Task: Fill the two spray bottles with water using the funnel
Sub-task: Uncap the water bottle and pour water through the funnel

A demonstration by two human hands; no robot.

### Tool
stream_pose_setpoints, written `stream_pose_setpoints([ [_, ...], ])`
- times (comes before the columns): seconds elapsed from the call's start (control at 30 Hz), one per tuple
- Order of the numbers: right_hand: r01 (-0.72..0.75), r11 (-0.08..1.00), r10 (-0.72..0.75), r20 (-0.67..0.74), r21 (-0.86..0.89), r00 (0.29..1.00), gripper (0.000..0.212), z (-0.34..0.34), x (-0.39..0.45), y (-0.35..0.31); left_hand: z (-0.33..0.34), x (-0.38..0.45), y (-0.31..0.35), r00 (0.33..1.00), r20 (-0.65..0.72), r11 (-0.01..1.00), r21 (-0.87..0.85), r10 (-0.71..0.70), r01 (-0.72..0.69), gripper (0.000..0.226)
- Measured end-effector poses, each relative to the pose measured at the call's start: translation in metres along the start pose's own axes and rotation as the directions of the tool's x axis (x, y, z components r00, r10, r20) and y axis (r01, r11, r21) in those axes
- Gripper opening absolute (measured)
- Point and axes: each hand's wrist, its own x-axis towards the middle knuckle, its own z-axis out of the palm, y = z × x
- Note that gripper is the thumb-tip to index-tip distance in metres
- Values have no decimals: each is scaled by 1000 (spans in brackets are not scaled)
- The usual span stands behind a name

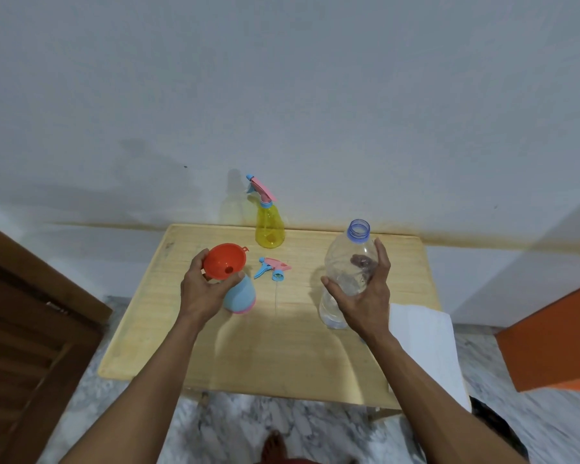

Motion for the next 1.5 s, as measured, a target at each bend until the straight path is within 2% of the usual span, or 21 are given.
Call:
stream_pose_setpoints([
  [0.23, -31, 1000, 31, 17, 4, 999, 116, 0, 0, 0, 2, -7, 5, 996, -84, 993, -116, -40, 30, 93],
  [0.4, -31, 999, 31, 20, 15, 999, 115, 0, 2, 1, 5, -20, 32, 983, -183, 966, -253, 1, -48, 84],
  [0.53, -33, 999, 32, 13, 30, 999, 115, -1, 2, 3, 25, -32, 63, 993, -108, 947, -311, 52, -83, 91],
  [0.6, -47, 997, 47, -1, 61, 999, 114, -2, 4, 3, 48, -37, 64, 1000, -22, 959, -284, 15, -21, 95],
  [0.7, -49, 996, 50, -16, 71, 999, 112, -7, 8, 4, 88, -42, 46, 995, 66, 990, -110, -76, 83, 92],
  [0.9, -46, 999, 47, -59, 25, 997, 112, -15, 18, 9, 146, -41, 7, 960, 116, 963, 119, -257, 243, 79],
  [1.07, -2, 1000, 4, -77, 24, 997, 113, -18, 22, 17, 175, -34, -4, 915, 84, 910, 177, -394, 375, 89],
  [1.23, 24, 1000, -24, -71, -8, 997, 110, -16, 21, 16, 188, -30, 0, 922, 79, 907, 233, -378, 352, 86],
  [1.5, 27, 998, -29, -37, -60, 999, 118, -23, 21, 13, 184, -33, 6, 923, 98, 892, 313, -371, 325, 104],
])
